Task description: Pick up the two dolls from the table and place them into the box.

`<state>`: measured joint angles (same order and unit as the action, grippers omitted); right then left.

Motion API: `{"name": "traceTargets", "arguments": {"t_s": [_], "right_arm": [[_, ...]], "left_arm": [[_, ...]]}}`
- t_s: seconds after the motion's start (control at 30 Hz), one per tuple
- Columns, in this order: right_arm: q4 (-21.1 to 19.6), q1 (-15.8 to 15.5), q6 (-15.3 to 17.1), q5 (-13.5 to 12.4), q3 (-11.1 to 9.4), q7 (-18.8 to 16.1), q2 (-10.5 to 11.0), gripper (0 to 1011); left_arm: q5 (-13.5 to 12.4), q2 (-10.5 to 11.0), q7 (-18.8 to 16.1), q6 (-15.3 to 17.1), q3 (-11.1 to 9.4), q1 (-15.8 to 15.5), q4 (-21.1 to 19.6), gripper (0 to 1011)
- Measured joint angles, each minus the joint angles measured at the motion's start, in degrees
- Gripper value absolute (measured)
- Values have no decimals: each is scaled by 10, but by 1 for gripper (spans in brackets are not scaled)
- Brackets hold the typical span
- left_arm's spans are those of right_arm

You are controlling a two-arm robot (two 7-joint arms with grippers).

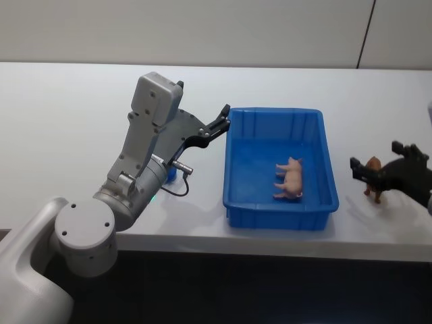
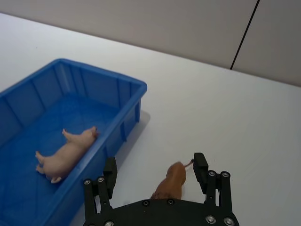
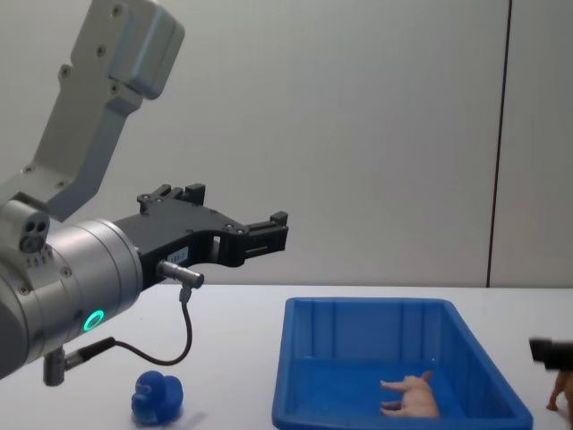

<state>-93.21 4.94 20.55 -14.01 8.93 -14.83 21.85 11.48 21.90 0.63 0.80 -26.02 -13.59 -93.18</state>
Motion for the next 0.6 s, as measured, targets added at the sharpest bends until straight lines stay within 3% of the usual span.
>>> {"name": "traceTargets", "arguments": {"t_s": [0.5,0.6], "right_arm": [[31,-13,14,13,7,11,-2,1001],[37,-14,16,13,8,13,-3,962]], "left_arm": [[0,0,0,0,0,0,0,1001],[0,0,0,0,0,0,0,1001]]}}
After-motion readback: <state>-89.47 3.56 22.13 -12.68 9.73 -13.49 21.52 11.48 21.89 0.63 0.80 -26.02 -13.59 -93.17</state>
